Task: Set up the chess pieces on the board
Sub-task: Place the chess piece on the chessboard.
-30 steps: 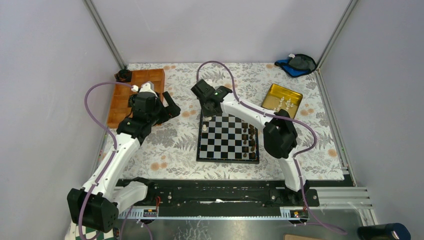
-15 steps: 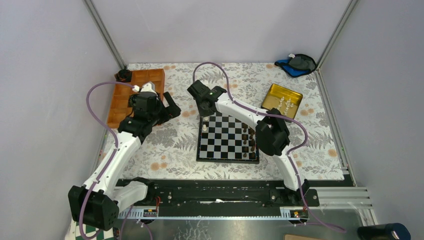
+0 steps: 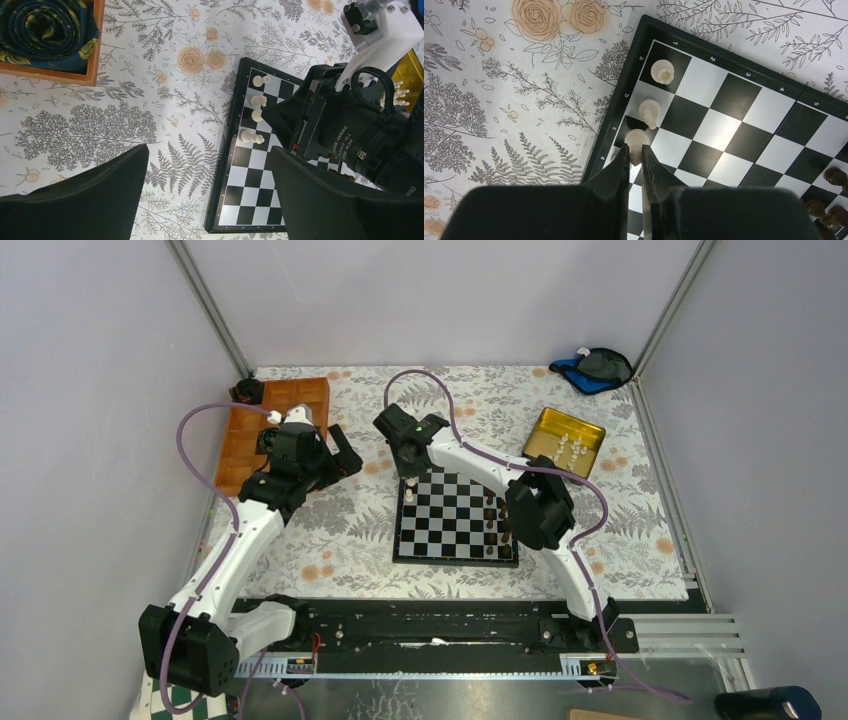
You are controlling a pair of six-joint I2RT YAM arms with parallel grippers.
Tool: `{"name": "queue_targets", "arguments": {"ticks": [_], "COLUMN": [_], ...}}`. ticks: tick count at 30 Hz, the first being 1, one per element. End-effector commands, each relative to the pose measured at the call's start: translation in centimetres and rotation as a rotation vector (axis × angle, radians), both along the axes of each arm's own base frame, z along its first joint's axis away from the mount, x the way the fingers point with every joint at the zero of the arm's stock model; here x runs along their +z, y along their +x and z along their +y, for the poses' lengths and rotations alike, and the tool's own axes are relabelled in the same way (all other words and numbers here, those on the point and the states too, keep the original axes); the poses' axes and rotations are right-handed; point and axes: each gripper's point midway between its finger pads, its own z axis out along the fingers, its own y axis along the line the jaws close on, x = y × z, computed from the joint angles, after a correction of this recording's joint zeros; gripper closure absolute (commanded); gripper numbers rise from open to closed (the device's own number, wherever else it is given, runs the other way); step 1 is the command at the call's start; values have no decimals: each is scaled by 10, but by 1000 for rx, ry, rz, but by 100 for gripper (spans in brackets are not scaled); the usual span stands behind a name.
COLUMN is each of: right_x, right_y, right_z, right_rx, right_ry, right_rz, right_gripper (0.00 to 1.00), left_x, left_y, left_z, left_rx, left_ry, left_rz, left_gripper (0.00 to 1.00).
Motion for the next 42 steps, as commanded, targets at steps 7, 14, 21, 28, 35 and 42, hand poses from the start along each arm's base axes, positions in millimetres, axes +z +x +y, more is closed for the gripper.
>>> {"name": "queue_targets", "arguments": {"ticks": [7,14,21,28,35,42], "right_x": [3,-6,-9,-13,-14,-7], "right_y": [-1,-3,-2,-3,-4,-3], "right_z": [9,8,8,8,8,10], "right_rx": [34,38,38,38,43,49], "right_ry": [19,6,3,-2,-1,8], "right_rz": [8,21,24,29,37,26], "right_gripper": [100,100,100,100,75,60], "left_x": [-2,-2,-4,-6,-8,-7], "left_y": [3,4,5,5,4,4], "left_z": [2,2,2,2,2,2], "left_rx": [-7,-8,-8,-9,-10,-9], "left_ry": [33,38,40,44,43,41], "left_rz": [-4,-1,5,9,10,7], "left_gripper": [1,1,1,1,1,1]}}
